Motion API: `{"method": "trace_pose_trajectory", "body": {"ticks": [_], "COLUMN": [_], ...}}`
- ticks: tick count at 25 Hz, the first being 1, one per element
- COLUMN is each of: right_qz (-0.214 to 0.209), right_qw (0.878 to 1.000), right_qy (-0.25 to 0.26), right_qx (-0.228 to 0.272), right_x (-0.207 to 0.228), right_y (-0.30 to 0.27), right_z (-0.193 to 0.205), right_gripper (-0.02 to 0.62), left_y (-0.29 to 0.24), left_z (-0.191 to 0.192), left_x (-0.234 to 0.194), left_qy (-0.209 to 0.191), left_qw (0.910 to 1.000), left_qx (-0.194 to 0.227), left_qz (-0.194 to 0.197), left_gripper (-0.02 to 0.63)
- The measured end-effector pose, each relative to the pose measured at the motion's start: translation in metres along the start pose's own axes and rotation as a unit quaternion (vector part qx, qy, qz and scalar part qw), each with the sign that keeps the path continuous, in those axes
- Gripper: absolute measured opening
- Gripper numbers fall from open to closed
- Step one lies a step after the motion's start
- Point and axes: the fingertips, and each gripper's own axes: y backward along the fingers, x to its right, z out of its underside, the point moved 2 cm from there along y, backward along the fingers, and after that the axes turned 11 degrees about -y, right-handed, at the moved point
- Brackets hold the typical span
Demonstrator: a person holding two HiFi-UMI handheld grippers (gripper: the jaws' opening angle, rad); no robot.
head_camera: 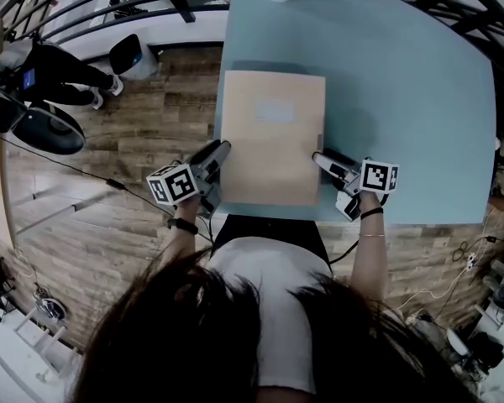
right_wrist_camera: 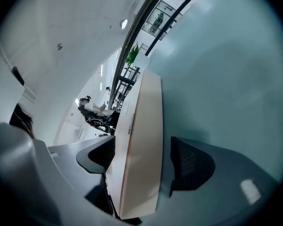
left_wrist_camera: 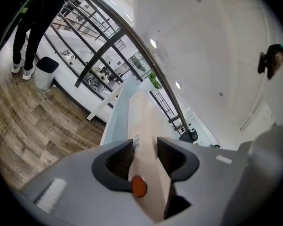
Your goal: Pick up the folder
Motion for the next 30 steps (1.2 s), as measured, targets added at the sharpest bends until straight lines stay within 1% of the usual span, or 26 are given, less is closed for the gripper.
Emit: {"method": "trace_pose_trajectory", "body": {"ticks": [2, 4, 7, 9, 11, 13, 14, 16, 19, 22, 26, 28, 30], "right_qz": [-0.022, -0.035, -0.043, -0.061, -0.096, -0.119, -0.121, -0.122, -0.137, -0.149, -0.161, -0.18, -0.191], "right_qw": [0.999, 0.997, 0.996, 0.994, 0.988, 0.979, 0.977, 0.975, 0.971, 0.97, 0.969, 0.966, 0.965], "right_qy": [-0.011, -0.018, -0.033, -0.061, -0.09, -0.11, -0.111, -0.108, -0.114, -0.096, -0.105, -0.116, -0.107], "right_qx": [-0.035, -0.064, -0.074, -0.073, -0.087, -0.121, -0.137, -0.152, -0.158, -0.166, -0.157, -0.145, -0.143], "right_x": [-0.004, -0.007, -0.003, -0.002, -0.003, -0.004, -0.005, -0.006, -0.008, -0.011, -0.012, -0.012, -0.017], "right_y": [-0.005, -0.01, -0.01, -0.008, -0.009, -0.012, -0.013, -0.013, -0.012, -0.012, -0.01, -0.009, -0.015], "right_z": [0.005, 0.009, 0.009, 0.008, 0.01, 0.015, 0.017, 0.018, 0.018, 0.018, 0.016, 0.015, 0.016], "right_gripper": [0.342, 0.342, 0.342, 0.341, 0.341, 0.341, 0.341, 0.341, 0.341, 0.34, 0.337, 0.29, 0.298], "left_y": [-0.001, -0.001, 0.002, 0.004, 0.007, 0.005, 0.004, 0.002, 0.002, 0.001, 0.001, 0.002, 0.002], "left_z": [-0.001, 0.0, 0.002, 0.002, 0.002, 0.003, 0.003, 0.001, 0.001, 0.002, 0.001, 0.001, 0.001], "left_x": [0.0, -0.001, -0.002, -0.002, -0.003, -0.002, -0.001, -0.002, -0.004, -0.001, 0.001, 0.001, 0.001], "left_qy": [0.001, 0.003, 0.006, 0.007, 0.012, 0.03, 0.038, 0.039, 0.039, 0.05, 0.051, 0.057, 0.058], "left_qw": [1.0, 1.0, 1.0, 1.0, 0.9999, 0.9995, 0.9991, 0.999, 0.999, 0.9984, 0.9983, 0.998, 0.9979], "left_qx": [0.0, 0.0, 0.0, 0.001, 0.002, 0.005, 0.007, 0.011, 0.009, 0.003, 0.004, 0.004, 0.003], "left_qz": [0.001, 0.002, 0.003, 0.006, 0.007, 0.013, 0.016, 0.016, 0.018, 0.024, 0.025, 0.027, 0.027], "left_gripper": [0.213, 0.213, 0.213, 0.213, 0.213, 0.215, 0.215, 0.216, 0.216, 0.219, 0.219, 0.219, 0.219]}}
